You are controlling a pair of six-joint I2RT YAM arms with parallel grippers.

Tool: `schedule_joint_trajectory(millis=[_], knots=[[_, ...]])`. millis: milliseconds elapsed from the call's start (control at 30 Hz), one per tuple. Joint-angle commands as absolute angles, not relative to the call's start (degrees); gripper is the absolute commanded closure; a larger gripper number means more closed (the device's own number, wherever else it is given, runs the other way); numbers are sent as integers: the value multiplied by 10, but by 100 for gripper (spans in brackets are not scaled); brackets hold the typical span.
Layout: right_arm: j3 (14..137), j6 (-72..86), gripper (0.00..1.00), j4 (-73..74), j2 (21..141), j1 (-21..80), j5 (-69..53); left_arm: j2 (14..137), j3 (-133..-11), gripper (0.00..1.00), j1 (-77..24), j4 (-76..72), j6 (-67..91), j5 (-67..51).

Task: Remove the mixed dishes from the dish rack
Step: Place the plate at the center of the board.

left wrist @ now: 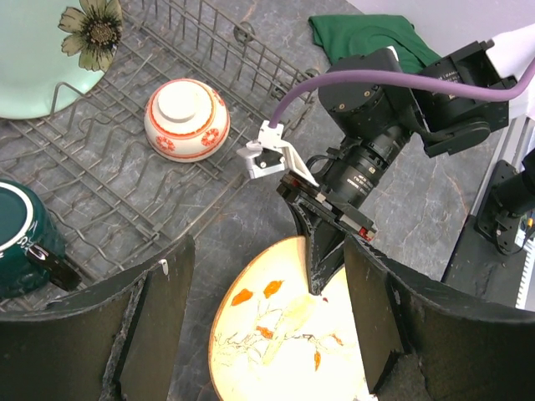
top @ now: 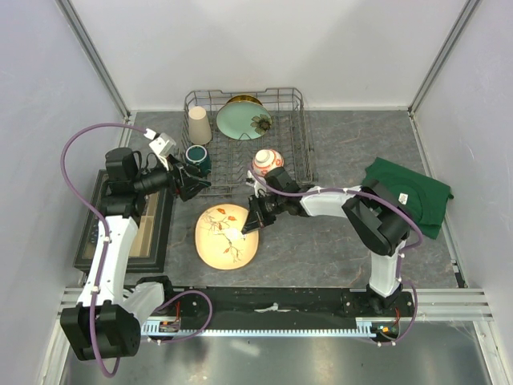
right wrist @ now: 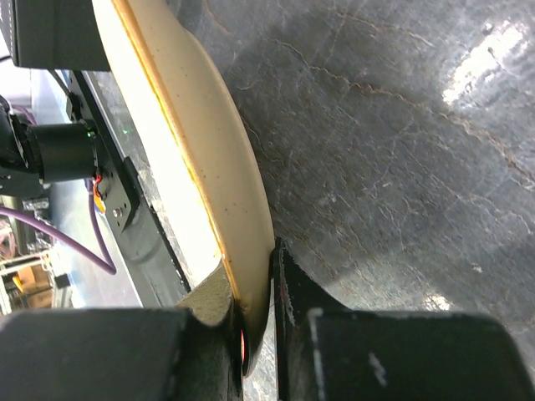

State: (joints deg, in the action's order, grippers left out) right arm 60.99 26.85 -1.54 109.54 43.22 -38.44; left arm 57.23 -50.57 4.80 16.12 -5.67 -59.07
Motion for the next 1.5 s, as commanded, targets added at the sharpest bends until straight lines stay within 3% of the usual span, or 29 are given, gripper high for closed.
schedule_joint_trajectory(millis=[0, 367, 800, 1467], knots=[[578, 293, 100, -77, 1070, 438, -355, 557, -499, 21, 52, 147, -64, -602], [551, 352, 100, -144, 1079, 458, -370, 556, -498, 21, 52, 148, -62, -602], [537, 335, 73, -144, 1071, 469, -348, 546, -484, 21, 52, 149, -69, -600], [559, 260, 55, -70, 1060, 470, -305, 542, -481, 21, 51, 149, -71, -602]])
